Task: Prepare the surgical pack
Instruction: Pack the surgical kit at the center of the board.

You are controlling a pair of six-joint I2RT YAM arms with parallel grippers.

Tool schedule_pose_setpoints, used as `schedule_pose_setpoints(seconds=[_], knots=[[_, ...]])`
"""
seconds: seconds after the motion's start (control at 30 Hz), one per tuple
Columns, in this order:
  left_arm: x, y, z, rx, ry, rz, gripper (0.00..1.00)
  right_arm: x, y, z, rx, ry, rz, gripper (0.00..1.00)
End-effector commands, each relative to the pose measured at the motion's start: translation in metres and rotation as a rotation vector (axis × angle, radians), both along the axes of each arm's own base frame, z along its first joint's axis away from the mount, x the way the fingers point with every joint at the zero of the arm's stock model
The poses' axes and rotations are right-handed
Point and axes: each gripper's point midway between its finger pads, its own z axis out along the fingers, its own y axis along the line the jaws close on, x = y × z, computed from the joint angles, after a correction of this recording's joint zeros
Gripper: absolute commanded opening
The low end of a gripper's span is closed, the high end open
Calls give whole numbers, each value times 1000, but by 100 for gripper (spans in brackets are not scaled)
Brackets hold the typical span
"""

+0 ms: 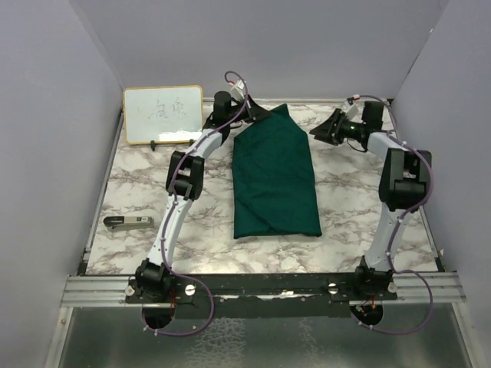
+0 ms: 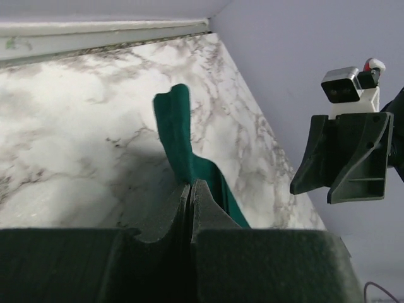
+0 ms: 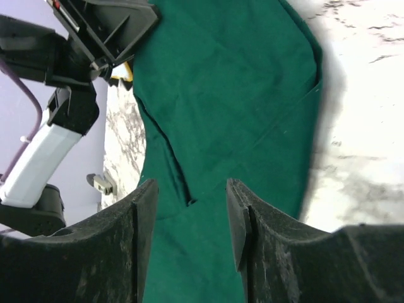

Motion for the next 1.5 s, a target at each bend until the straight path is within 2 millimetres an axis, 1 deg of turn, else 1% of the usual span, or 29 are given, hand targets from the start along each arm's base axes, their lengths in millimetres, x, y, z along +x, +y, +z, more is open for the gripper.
schedule_pose_setpoints(seconds=[0.0, 0.03, 0.1, 0.2, 0.27, 0.37, 0.43, 0.5, 0.57, 0.67, 0.77, 0.8, 0.93, 1.0, 1.17, 1.3, 1.4, 1.47], knots=[[-18, -3, 115, -69, -188, -50, 0, -10, -9, 48, -32, -122, -94, 49], [-20, -2, 119, -71, -185, -51, 0, -17, -9, 51, -29, -130, -108, 50], [-29, -5, 130, -81, -184, -64, 0, -28, -9, 65, -34, -161, -121, 53], [-46, -12, 143, -84, -193, -110, 0, -45, -5, 80, -34, -183, -91, 55], [-58, -16, 150, -82, -193, -139, 0, -56, -2, 85, -35, -203, -64, 59], [-73, -19, 157, -78, -190, -169, 0, -61, -2, 88, -67, -236, -27, 64], [-83, -20, 155, -67, -182, -179, 0, -61, -1, 89, -78, -228, 3, 65], [-91, -21, 161, -60, -195, -190, 0, -57, 0, 94, -79, -218, -3, 65], [-101, -23, 157, -50, -193, -212, 0, -53, 9, 102, -80, -240, -18, 65], [-111, -21, 157, -36, -197, -221, 0, -43, 22, 104, -69, -189, -38, 65], [-119, -19, 155, -24, -197, -223, 0, -34, 31, 107, 15, -88, -64, 65], [-121, -19, 154, -21, -195, -226, 0, -31, 35, 111, 34, -73, -65, 65], [-130, -19, 151, -13, -189, -239, 0, -19, 55, 128, 71, -51, -67, 65], [-133, -20, 147, -10, -180, -243, 0, -11, 62, 131, 70, -45, -94, 65], [-142, -26, 143, -1, -182, -256, 0, 13, 65, 122, -6, 36, -244, 65], [-146, -28, 139, -1, -173, -262, 0, 20, 61, 96, -44, 161, -297, 65], [-149, -29, 140, 0, -178, -265, 0, 26, 59, 85, -37, 186, -331, 63], [-149, -29, 139, 1, -180, -261, 0, 29, 62, 80, -34, 197, -309, 61]])
